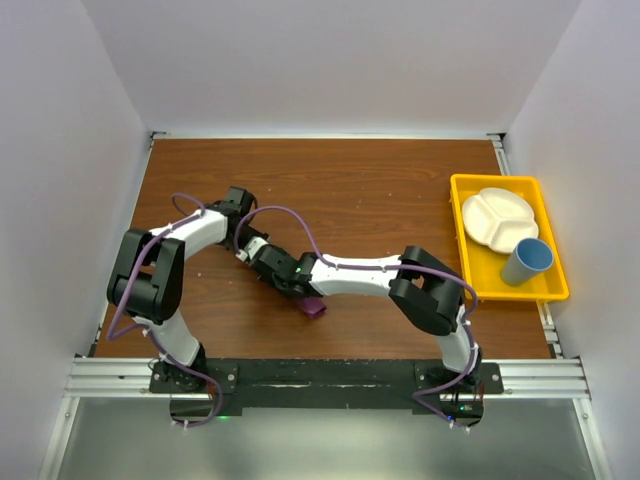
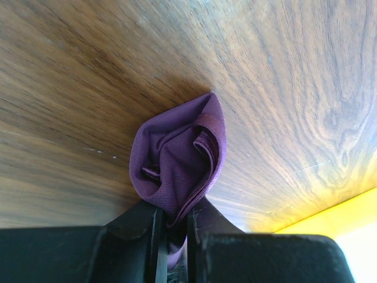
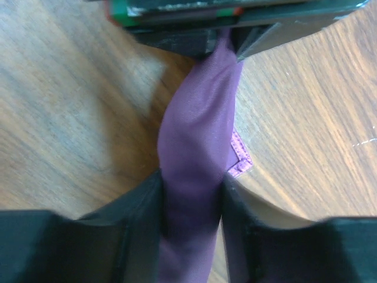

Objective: Fold the napkin, place the utensils inside, and roll it up
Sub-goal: Roll the napkin with the utensil

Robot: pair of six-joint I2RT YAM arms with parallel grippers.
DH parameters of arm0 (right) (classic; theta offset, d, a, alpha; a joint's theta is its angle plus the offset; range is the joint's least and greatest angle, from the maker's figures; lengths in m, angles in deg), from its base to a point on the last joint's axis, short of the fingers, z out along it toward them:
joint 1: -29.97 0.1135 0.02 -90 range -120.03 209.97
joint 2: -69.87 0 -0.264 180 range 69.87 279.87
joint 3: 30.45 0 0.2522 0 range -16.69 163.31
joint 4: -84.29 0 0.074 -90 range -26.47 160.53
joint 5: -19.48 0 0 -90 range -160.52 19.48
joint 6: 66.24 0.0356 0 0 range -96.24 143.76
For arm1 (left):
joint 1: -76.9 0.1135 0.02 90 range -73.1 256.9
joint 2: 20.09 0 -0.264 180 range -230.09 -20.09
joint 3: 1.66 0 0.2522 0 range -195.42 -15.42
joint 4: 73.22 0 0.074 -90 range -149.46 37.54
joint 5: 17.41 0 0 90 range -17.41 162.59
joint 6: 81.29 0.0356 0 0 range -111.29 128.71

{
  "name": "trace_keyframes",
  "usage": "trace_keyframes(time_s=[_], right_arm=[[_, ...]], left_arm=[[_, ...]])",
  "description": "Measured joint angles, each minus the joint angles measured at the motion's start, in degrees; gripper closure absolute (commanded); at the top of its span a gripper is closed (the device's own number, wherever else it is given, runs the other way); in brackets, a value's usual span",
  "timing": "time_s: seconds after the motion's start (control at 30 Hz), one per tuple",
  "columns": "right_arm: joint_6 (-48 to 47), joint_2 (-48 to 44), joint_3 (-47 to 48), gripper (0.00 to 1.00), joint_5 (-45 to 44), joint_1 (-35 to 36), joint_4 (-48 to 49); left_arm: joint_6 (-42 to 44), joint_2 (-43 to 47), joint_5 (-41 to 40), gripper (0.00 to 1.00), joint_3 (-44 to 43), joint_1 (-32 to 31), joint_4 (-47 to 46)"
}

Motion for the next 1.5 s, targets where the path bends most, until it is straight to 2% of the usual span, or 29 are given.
trace_keyframes(time_s=[0.03, 0.07, 0.13, 0.2, 0.23, 0.27, 0.37, 0.4, 0.53, 0.7, 0.8, 0.93, 1.0, 1.03, 1.13, 1.33, 1.5], right_arm=[[0.09, 0.00, -0.04, 0.83, 0.09, 0.04, 0.00], [0.26, 0.00, -0.07, 0.92, 0.09, 0.09, 0.02], [0.76, 0.02, -0.26, 1.00, -0.07, -0.02, -0.02], [1.86, 0.00, -0.59, 1.00, 1.07, -1.01, 0.55], [2.10, 0.00, -0.81, 1.00, 2.05, -1.66, 1.18], [2.75, -0.09, -1.42, 1.00, 4.74, -2.73, 2.71], [3.61, -0.76, -3.04, 1.00, 12.24, -6.43, 5.84], [4.07, -1.22, -3.67, 1.00, 15.54, -8.04, 6.58], [5.95, -1.88, -4.76, 1.00, 27.80, -14.64, 7.65], [9.60, -1.73, -5.03, 1.00, 43.04, -21.51, 7.56], [11.76, 0.02, -4.39, 1.00, 51.69, -24.76, 7.48], [15.67, 5.46, -3.52, 1.00, 63.58, -28.30, 9.44], [17.64, 7.48, -3.48, 1.00, 69.40, -29.79, 10.91], [18.47, 8.09, -3.48, 1.00, 71.14, -30.47, 11.61], [20.15, 9.42, -3.58, 1.00, 75.14, -32.13, 12.74], [21.11, 11.74, -3.54, 0.99, 80.98, -34.47, 13.25], [20.87, 11.93, -3.34, 0.87, 82.03, -35.41, 12.31]], left_arm=[[-0.20, 0.00, 0.15, 1.00, 0.09, 0.00, -0.13], [-0.79, 0.00, 0.52, 1.00, 0.31, 0.07, -0.52], [-0.79, 0.26, 1.20, 0.97, 0.96, 0.39, -1.31], [-0.76, 0.66, 1.99, 0.85, 1.73, 1.16, -2.40], [-0.42, 0.70, 2.32, 0.76, 1.81, 1.62, -2.86], [0.59, 0.74, 2.49, 0.56, 1.81, 2.25, -3.32], [6.75, 1.36, 2.38, 0.39, 1.81, 3.45, -4.04], [10.01, 1.90, 2.27, 0.34, 1.64, 3.87, -4.09], [20.70, 3.56, 2.14, 0.29, -1.25, 4.92, -4.24], [31.89, 7.13, 2.38, 0.31, -3.74, 5.29, -6.54], [35.80, 10.36, 4.20, 0.39, -3.19, 5.29, -8.87], [38.49, 12.44, 11.15, 0.56, -0.70, 5.29, -15.69], [38.34, 11.93, 14.58, 0.60, 0.96, 5.09, -19.15], [38.07, 11.43, 16.39, 0.65, 1.99, 4.94, -20.98], [36.70, 9.01, 20.57, 0.72, 4.55, 4.28, -26.29], [34.88, 1.60, 24.09, 0.80, 5.44, 3.41, -33.73], [35.15, -4.55, 23.34, 0.85, 4.96, 3.34, -35.39]])
